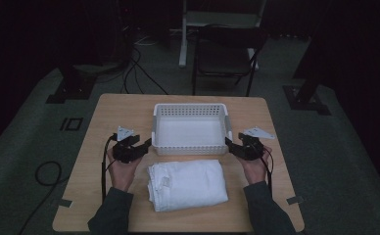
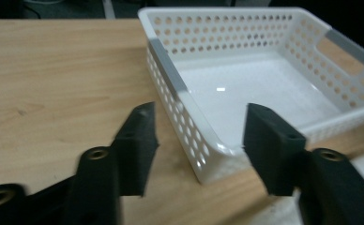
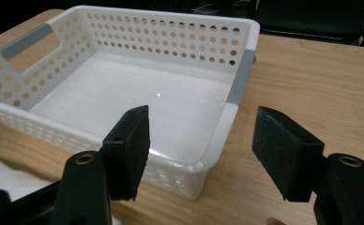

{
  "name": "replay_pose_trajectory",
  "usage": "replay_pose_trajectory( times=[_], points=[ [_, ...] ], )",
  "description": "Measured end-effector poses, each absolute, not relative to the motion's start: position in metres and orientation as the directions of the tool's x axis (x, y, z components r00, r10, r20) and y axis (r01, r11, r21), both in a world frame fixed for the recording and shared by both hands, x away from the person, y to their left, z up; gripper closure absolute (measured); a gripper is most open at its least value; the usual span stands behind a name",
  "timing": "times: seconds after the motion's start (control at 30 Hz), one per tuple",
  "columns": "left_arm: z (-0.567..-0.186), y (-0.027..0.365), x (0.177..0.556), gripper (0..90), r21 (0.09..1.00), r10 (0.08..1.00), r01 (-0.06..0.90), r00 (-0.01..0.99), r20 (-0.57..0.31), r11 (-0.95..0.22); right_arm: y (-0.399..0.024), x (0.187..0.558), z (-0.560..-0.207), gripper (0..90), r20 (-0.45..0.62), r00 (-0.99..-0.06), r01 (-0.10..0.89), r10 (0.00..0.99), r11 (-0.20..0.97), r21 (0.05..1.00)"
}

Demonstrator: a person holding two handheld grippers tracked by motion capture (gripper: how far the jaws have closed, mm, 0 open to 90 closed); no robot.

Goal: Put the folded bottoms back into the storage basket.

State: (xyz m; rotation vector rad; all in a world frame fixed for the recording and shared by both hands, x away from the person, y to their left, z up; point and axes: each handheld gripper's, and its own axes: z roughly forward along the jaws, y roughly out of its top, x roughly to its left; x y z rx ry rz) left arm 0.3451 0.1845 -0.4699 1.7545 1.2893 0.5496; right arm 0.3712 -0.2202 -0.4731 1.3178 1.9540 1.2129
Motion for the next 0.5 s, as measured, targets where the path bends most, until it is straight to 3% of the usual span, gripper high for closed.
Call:
replay_pose_trajectory(
  times=[0.5],
  points=[
    [-0.475,0.177,0.306,37.6,0.829,0.882,0.549,0.437,-0.175,-0.108,-0.214,0.348,-0.478,32.4,0.083,-0.459,0.481,0.885,0.168,0.861]
  ],
)
